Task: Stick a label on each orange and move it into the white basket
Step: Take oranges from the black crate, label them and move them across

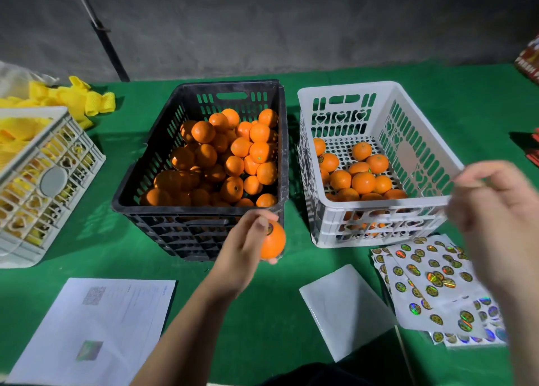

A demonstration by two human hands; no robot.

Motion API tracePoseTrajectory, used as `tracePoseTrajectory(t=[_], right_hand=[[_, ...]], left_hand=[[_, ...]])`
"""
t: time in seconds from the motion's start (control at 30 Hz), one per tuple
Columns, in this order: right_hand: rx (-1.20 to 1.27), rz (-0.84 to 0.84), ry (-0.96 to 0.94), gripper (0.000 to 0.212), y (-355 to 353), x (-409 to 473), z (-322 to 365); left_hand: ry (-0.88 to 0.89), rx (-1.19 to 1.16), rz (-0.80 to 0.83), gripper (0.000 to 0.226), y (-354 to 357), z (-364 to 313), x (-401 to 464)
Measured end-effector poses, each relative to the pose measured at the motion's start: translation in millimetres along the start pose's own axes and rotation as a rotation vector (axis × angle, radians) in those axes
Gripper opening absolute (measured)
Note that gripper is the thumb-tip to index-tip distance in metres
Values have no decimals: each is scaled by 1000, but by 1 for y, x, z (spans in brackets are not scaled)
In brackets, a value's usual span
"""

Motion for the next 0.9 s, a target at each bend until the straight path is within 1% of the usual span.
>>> tracePoseTrajectory(t=[0.03,0.07,0.1,0.13,0.2,0.27,0.3,0.37,0.47,0.57,0.63,0.7,0.77,0.8,0.83,0.87,0.9], right_hand=[[15,-53,11,12,-22,9,3],[-10,-27,-11,16,-29,13,6],[-48,33,-37,22,-20,12,11],[-70,119,-64,27,-2,7,13],[-20,285,-76,34,42,-10,12],[61,379,-26,38,77,-24,6],[92,410,1,39,90,-29,4],[145,431,34,39,104,-33,0],[195,418,38,37,112,-36,-5],[146,438,9,44,118,-42,-9],[81,457,-19,54,130,-47,-8],[12,413,-127,60,144,-46,-3],[15,291,-212,55,150,-38,1],[45,210,-206,51,147,-30,-1],[87,135,-161,52,141,-19,-7],[121,84,-91,58,133,-5,-15],[131,56,-26,66,125,9,-24]], left_hand=[[-2,-46,14,36,-6,-1,-1],[10,-88,37,37,-6,-4,-2],[27,-132,62,38,2,-9,-3],[53,-179,83,38,11,-16,-2],[112,-302,122,41,29,-30,0],[138,-374,155,41,37,-38,3],[145,-362,149,37,37,-41,4],[167,-366,108,31,33,-43,6],[193,-421,61,32,29,-41,5],[175,-419,56,34,30,-36,6],[151,-407,43,39,34,-32,6],[132,-347,83,43,50,-36,4],[139,-312,128,49,73,-40,8],[192,-328,164,54,76,-35,11],[182,-342,142,61,74,-28,19],[195,-297,146,72,72,-26,22],[197,-187,174,85,76,-30,24]])
Point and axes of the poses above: each hand's wrist, its own x-axis towards the middle knuckle, its own y-axis out of the palm, z = x × y, the point moved 6 cm from there along x, towards the middle knuckle, and after that the axes turned 12 degrees about z, right-handed, at the moved point
